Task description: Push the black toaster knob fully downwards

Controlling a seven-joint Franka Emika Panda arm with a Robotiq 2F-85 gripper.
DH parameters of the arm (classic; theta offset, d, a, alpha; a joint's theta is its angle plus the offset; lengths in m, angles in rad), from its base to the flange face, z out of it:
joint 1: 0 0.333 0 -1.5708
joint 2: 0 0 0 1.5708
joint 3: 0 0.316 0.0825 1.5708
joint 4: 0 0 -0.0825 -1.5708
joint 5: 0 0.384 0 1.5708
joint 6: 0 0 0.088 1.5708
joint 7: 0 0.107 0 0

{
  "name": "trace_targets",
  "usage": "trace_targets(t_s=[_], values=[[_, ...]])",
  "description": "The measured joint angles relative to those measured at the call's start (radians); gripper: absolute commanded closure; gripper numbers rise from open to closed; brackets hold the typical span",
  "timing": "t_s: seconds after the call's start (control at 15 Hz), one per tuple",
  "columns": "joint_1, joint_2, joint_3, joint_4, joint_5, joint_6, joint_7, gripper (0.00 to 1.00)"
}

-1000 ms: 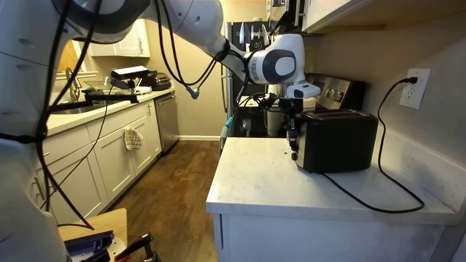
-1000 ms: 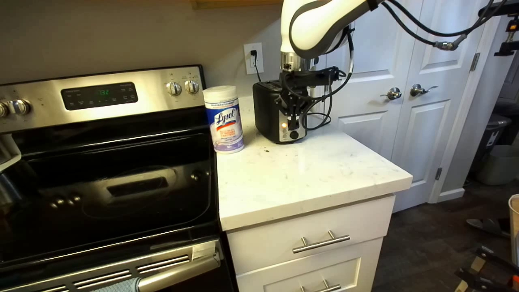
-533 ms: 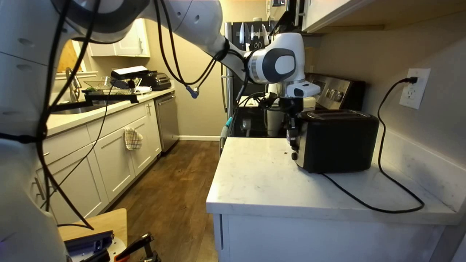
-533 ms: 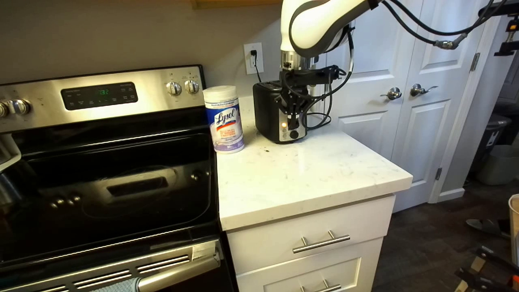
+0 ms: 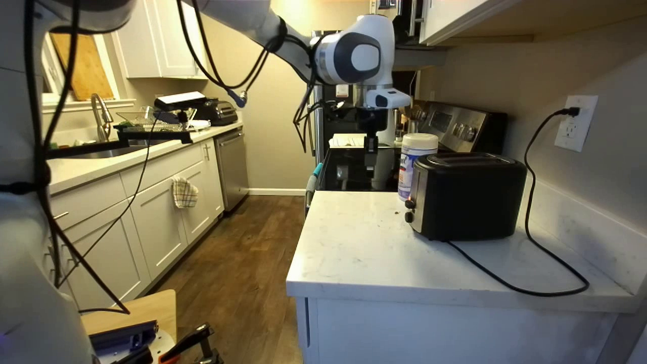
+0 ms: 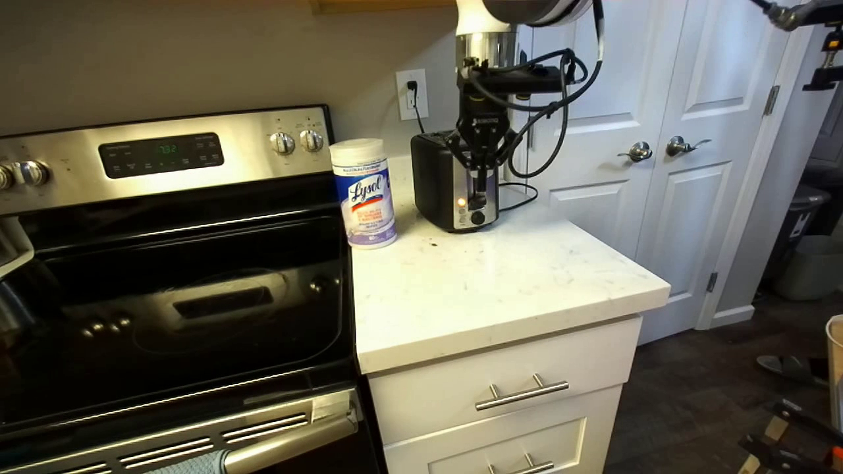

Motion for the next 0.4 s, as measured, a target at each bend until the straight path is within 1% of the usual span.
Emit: trace_targets(t_s=[0.2, 0.4], values=[[0.02, -0.084, 0.03, -0.068, 0.013, -0.029, 0.001, 0.99], [0.023, -0.124, 0.041, -0.115, 0.014, -0.036, 0.001, 0.99]])
